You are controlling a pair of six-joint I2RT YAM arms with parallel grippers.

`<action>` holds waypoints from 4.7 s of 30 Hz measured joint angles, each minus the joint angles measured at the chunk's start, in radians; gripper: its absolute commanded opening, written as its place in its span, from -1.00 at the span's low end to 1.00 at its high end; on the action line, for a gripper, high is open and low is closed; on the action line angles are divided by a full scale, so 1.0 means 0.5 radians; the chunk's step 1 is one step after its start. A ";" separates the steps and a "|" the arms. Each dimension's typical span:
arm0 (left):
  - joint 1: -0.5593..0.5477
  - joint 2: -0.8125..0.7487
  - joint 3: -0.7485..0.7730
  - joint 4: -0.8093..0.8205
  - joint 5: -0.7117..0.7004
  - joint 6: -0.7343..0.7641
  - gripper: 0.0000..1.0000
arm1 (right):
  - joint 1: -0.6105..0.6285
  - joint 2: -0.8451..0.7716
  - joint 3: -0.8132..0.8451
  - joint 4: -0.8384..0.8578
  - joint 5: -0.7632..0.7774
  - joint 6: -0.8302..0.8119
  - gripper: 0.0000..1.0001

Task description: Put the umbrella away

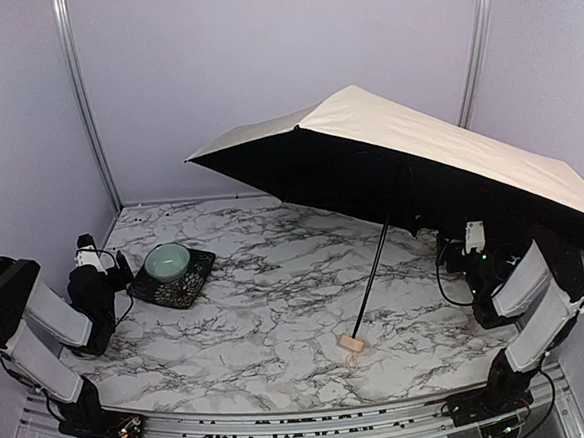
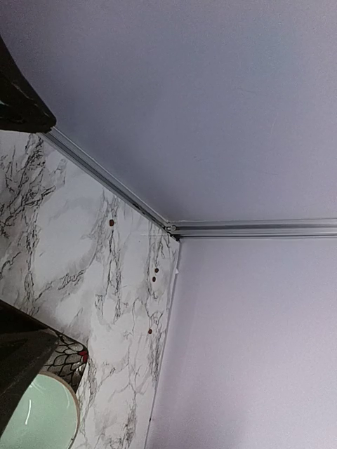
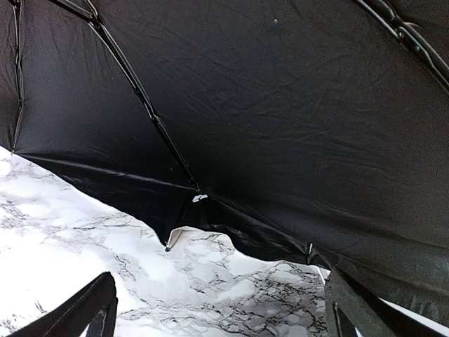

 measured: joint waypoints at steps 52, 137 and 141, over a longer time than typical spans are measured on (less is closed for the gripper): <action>-2.015 1.430 2.530 -1.791 1.138 -0.479 -0.92 | 0.111 -0.747 0.502 -1.332 -0.983 0.939 0.59; -2.053 0.755 1.711 -0.713 1.704 -1.017 -1.00 | 0.958 -0.001 1.343 0.404 -0.803 2.559 -0.04; -2.053 0.755 1.711 -0.692 1.705 -1.013 -1.00 | 0.971 -0.005 1.363 0.403 -0.800 2.500 0.02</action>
